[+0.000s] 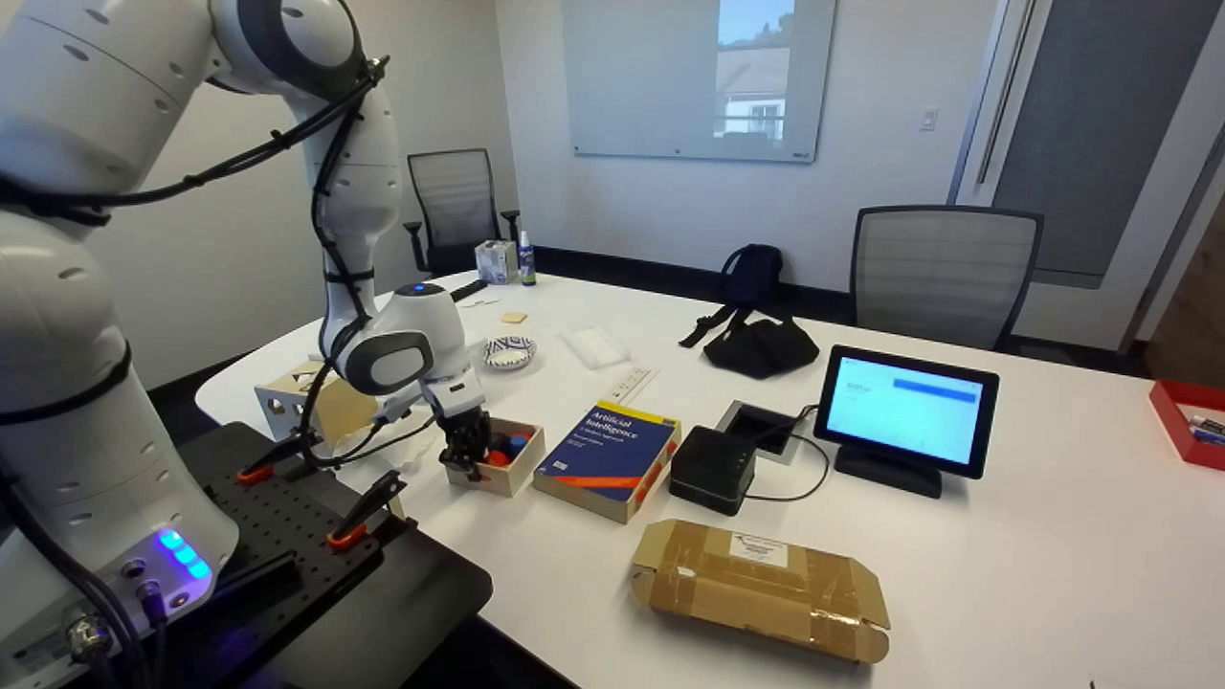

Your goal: Move the wooden box on the right backwards.

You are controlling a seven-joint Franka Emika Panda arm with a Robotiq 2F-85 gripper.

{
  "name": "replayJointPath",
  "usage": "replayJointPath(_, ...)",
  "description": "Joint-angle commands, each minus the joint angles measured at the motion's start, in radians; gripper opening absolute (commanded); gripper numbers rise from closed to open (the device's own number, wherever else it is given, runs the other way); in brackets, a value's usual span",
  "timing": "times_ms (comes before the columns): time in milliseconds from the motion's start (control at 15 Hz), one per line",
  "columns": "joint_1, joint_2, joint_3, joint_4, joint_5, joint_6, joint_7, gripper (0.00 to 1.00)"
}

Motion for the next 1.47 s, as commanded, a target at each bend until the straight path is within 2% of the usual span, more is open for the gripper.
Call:
replayJointPath(0, -0.025, -0.004, 0.031, 0.005, 0.029, 0.03, -0.047, 0.0)
replayJointPath(533, 0.011, -0.092, 0.054, -0.004, 0.038, 0.058, -0.123, 0.02)
replayJointPath(733, 0.03, -0.112, 0.047, 0.038, 0.04, -0.004, -0.155, 0.02)
replayJointPath(1067, 0.078, -0.096, -0.016, 0.215, 0.035, -0.194, -0.235, 0.02)
replayJointPath(1400, 0.174, -0.037, -0.145, 0.416, -0.012, -0.429, -0.212, 0.02)
